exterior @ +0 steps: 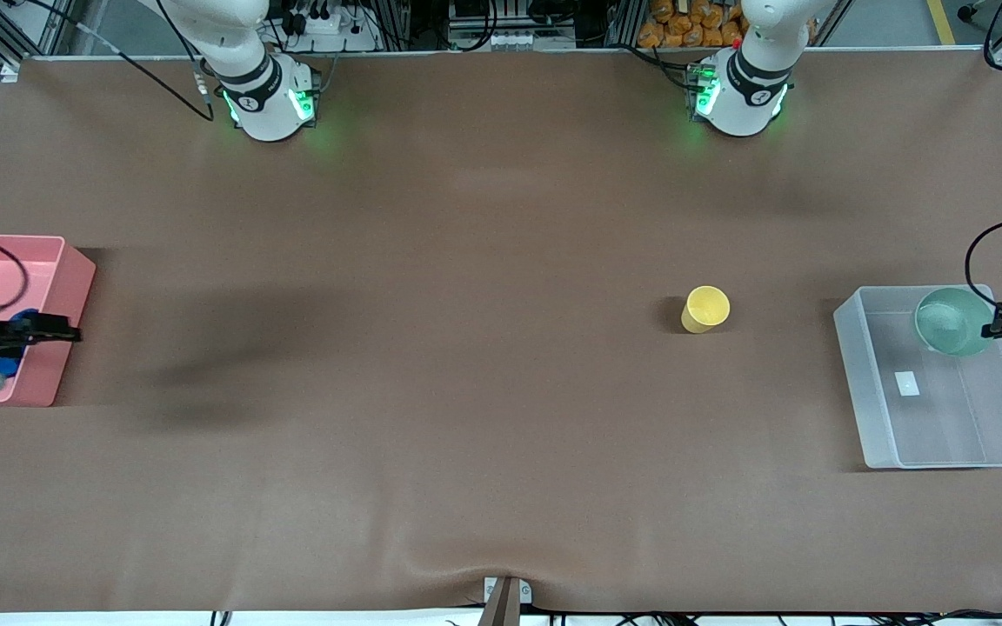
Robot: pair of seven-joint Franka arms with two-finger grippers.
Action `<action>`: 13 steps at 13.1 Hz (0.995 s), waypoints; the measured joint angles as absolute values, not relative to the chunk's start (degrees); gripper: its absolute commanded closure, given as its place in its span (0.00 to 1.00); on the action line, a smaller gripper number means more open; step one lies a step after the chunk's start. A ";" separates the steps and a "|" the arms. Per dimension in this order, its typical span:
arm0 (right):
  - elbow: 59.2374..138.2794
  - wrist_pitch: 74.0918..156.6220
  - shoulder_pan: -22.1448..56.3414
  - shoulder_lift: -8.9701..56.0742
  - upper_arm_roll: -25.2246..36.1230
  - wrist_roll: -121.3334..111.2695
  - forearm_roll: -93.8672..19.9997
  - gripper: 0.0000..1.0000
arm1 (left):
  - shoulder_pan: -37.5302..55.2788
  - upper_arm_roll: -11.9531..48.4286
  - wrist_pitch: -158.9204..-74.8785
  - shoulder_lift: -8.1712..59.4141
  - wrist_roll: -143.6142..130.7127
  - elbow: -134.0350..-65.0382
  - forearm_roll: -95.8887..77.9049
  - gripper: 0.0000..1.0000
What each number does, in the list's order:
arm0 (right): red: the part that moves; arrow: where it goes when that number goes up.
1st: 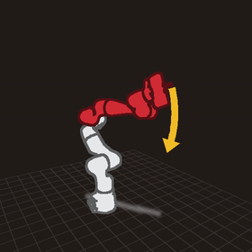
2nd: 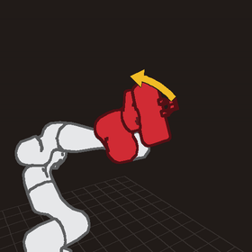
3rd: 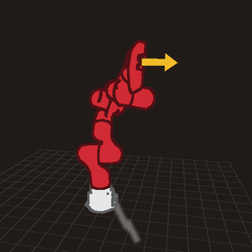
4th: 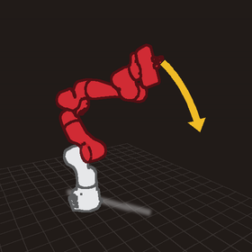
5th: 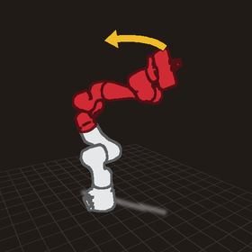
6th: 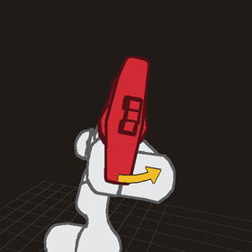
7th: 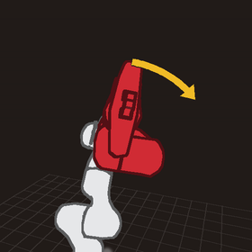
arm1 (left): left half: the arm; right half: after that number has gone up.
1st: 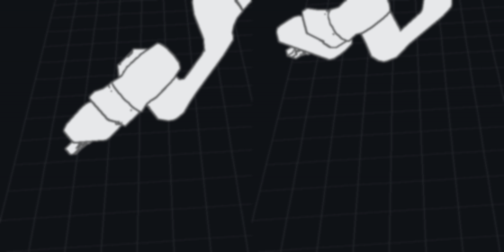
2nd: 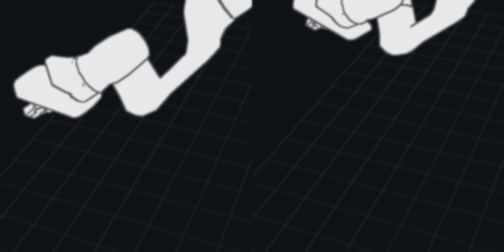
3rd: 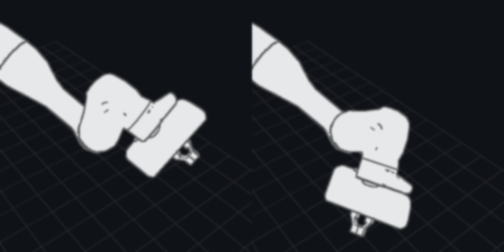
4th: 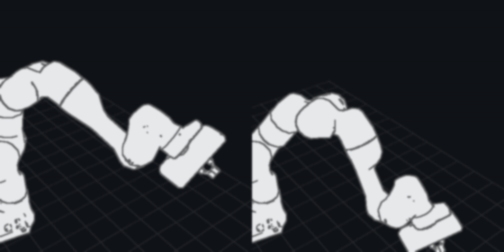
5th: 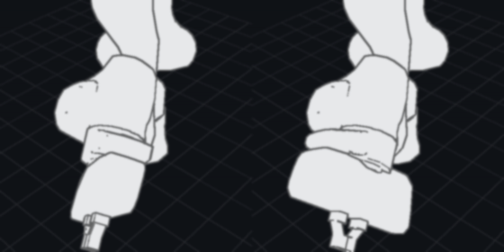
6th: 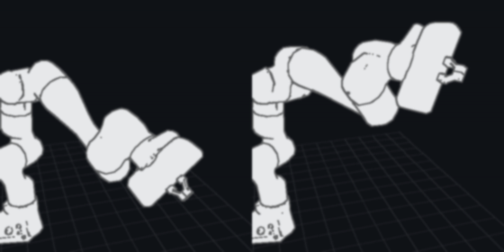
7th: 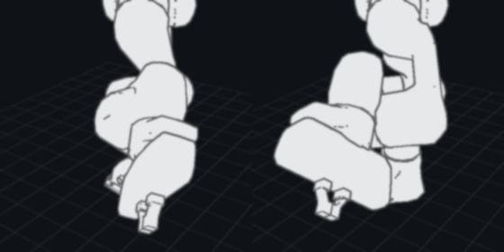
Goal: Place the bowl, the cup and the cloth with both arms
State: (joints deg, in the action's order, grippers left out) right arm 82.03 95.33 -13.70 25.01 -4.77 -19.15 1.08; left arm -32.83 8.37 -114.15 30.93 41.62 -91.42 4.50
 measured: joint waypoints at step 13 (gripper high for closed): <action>104.22 100.45 -3.42 -1.07 -3.44 3.01 -1.63 0.00 | -33.08 9.97 -121.07 34.41 43.30 -93.06 0.11 0.13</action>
